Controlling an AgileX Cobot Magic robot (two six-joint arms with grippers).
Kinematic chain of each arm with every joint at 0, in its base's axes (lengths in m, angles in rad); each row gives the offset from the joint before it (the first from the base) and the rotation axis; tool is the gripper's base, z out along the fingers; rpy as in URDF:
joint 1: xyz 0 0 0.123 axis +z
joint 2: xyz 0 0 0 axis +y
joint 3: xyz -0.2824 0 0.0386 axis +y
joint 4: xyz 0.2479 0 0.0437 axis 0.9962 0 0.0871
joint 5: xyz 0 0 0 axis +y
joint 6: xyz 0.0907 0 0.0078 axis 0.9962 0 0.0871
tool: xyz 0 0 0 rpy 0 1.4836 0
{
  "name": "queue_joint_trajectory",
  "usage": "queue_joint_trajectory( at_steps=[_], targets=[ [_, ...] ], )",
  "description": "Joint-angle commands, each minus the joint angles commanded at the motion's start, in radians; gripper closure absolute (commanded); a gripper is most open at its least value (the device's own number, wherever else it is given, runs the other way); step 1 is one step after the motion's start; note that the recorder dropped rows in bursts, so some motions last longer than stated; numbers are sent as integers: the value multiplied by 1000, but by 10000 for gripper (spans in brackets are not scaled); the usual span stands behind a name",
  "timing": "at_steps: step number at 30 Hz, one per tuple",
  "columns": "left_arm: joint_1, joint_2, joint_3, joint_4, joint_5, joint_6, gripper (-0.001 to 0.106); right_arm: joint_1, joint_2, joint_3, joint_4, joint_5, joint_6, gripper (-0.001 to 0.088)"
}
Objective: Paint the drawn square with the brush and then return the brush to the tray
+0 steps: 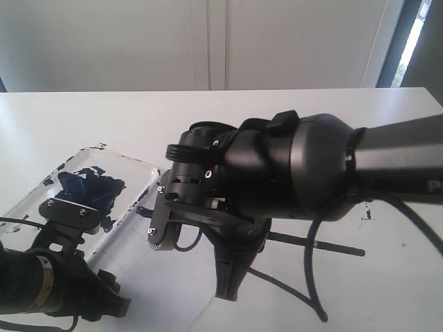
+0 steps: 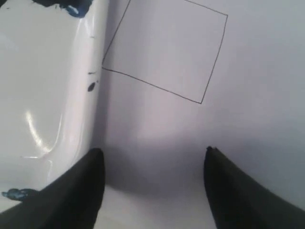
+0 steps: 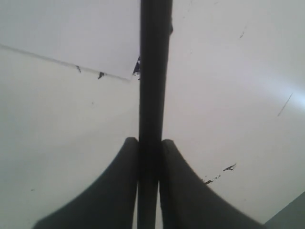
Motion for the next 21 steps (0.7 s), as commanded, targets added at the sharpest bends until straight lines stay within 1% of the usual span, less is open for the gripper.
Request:
queue_joint_trajectory(
  at_steps=[7, 11, 14, 16, 19, 21],
  targets=[
    [0, 0, 2, 0, -26, 0, 426, 0, 97, -28, -53, 2, 0, 868],
    [0, 0, 2, 0, -26, 0, 426, 2, 109, -49, -57, 11, 0, 868],
    [0, 0, 2, 0, -35, 0, 424, 17, 109, -70, -62, 29, 0, 868],
    [0, 0, 2, 0, -58, 0, 424, 31, 109, -84, -70, 38, 0, 868],
    [0, 0, -3, 8, -125, 6, 417, 48, 109, -96, -83, 56, 0, 868],
    [0, 0, -7, 13, -170, 6, 373, 50, 109, -98, -96, 65, 0, 868]
  ],
)
